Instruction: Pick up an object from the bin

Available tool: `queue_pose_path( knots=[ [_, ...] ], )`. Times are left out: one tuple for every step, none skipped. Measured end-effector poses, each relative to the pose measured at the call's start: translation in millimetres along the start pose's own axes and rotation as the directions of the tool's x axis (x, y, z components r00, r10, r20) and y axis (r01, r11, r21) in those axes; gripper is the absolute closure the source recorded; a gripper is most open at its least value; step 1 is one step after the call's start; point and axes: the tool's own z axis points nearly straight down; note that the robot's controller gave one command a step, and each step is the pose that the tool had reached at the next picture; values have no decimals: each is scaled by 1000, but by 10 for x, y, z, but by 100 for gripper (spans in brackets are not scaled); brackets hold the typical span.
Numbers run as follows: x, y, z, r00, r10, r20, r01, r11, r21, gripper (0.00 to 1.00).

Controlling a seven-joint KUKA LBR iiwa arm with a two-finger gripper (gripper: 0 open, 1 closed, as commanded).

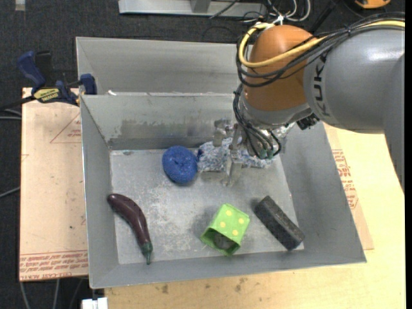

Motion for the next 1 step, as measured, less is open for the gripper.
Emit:
queue_pose_path(
  knots=[
    [-13, -2, -51, 1000, 1, 8, -1, 1000, 0, 0]
  ],
)
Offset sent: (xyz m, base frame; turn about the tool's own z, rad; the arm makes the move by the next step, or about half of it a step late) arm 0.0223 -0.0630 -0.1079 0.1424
